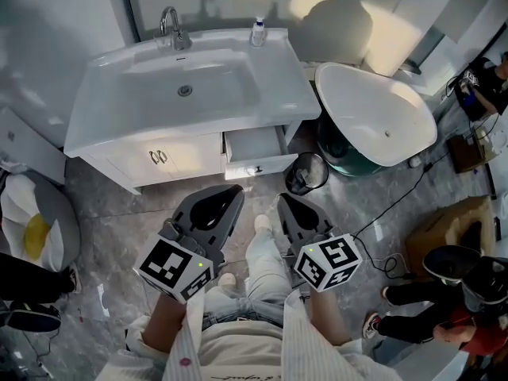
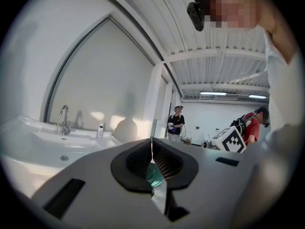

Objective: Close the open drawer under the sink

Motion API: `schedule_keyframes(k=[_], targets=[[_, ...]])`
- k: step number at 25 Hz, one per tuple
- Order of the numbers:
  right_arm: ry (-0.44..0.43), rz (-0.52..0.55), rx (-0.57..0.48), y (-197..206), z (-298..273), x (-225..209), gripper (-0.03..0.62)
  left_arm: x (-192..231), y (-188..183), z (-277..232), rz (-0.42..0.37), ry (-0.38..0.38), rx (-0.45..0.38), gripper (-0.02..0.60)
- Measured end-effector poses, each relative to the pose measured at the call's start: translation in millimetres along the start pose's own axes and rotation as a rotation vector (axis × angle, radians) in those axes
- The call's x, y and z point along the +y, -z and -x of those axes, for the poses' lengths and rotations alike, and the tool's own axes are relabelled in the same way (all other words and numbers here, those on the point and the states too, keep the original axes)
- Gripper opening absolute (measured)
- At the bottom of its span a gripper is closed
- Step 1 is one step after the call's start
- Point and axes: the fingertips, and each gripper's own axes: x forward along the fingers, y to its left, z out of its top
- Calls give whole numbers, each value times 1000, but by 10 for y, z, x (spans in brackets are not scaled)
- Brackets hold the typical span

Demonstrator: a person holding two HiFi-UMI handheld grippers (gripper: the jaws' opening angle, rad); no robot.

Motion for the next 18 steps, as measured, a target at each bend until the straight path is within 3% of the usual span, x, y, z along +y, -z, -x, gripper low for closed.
schedule_keyframes(k=[8,18], targets=[[-75,15,38,-418,-656,-682,9,440,-197,-882,14,-64,1,18],[-210,64,93,-865,-1359,-1423,9,974,-379,-1762,44,-216,-27,18]])
